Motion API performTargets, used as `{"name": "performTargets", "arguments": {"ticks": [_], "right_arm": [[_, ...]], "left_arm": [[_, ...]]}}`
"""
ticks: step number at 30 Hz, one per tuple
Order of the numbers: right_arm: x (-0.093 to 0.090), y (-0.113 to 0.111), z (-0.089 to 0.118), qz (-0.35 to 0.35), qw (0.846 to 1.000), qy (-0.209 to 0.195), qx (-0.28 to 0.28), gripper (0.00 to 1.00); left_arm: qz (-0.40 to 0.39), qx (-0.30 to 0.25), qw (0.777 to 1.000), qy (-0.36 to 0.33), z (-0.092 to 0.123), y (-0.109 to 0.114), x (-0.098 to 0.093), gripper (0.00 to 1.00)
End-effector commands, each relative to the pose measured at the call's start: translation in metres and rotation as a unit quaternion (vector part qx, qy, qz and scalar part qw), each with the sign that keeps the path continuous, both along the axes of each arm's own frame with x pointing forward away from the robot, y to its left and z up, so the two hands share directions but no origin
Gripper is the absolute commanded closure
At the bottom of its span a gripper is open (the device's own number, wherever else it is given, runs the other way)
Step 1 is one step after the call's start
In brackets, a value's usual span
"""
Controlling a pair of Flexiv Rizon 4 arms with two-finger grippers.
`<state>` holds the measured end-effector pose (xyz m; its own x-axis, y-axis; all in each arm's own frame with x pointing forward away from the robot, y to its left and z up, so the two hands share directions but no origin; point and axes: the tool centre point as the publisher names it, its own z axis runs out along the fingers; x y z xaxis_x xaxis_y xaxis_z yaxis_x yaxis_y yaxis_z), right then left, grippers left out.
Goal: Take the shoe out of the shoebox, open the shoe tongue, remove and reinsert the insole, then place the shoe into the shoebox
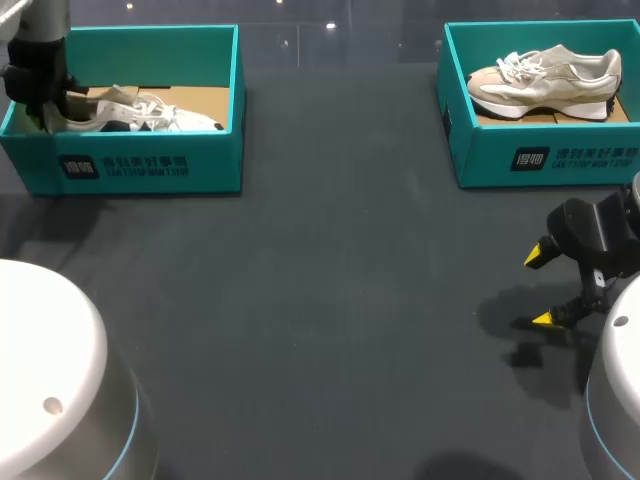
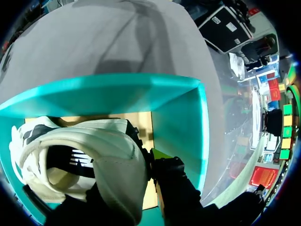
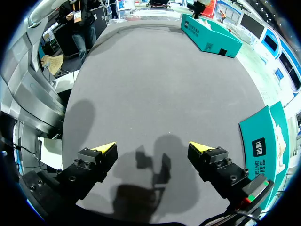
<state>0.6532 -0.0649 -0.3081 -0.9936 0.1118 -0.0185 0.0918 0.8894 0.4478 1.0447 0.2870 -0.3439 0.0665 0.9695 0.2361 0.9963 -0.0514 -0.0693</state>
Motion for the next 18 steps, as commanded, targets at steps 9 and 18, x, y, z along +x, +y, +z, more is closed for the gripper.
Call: {"name": "performTargets", "arguments": {"ticks": [9, 18], "right_arm": [[-0.002, 0.0, 0.0, -0.001, 1.0, -0.001, -0.002, 0.0], [-0.002, 0.0, 0.0, -0.001, 1.0, -0.001, -0.002, 0.0]], "left_arm": [[0.004, 0.005, 1.0, 0.007, -0.024, -0.004, 0.002, 1.0], [0.009, 0.004, 1.0, 0.004, -0.035, -0.004, 0.002, 1.0]]}}
